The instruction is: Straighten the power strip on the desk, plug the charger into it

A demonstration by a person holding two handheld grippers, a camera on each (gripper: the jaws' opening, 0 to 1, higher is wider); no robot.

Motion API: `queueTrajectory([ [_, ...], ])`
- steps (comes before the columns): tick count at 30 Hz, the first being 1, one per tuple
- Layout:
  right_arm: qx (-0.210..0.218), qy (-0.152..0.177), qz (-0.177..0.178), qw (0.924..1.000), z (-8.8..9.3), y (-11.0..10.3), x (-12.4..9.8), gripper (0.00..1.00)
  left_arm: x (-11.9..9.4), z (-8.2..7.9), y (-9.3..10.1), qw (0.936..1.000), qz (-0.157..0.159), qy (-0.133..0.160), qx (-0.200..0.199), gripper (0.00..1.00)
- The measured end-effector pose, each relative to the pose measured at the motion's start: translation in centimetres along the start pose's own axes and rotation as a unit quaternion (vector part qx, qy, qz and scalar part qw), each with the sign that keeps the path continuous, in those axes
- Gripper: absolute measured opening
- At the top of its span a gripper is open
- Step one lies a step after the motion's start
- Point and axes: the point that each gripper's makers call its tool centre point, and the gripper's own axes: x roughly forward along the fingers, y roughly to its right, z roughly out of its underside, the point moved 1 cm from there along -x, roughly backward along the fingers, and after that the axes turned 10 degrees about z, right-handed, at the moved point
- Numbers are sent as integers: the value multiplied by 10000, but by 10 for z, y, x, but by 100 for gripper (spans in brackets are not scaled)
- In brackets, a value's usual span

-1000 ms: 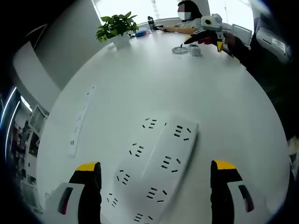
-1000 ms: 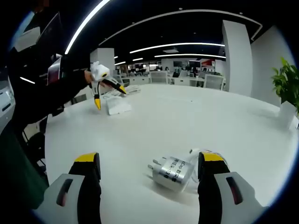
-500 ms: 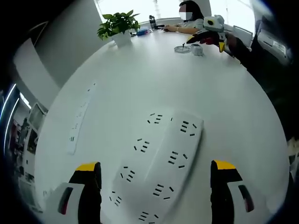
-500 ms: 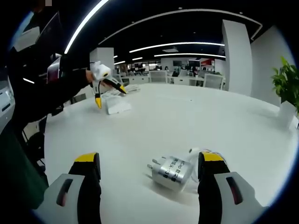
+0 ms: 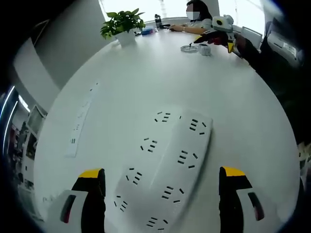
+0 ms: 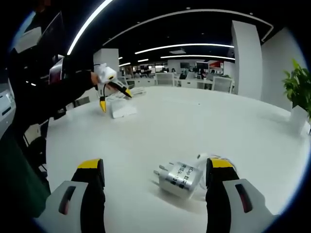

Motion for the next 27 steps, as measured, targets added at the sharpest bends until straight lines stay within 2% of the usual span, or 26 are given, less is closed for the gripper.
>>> queueTrajectory([
  [6,-16,11,23,10000,-2,1,-1,85,-1,0,-5,10000,24,41,-9,99],
  [16,-141,-15,83,9999,-2,5,-5,87,2,5,-13,10000,19,-53,-17,99],
  [20,-300,8,-40,9995,-3,2,-7,92,3,6,-16,9998,-36,-131,114,99],
  [27,-451,92,12,9989,-11,7,-12,98,5,6,-13,9997,36,-178,155,99],
])
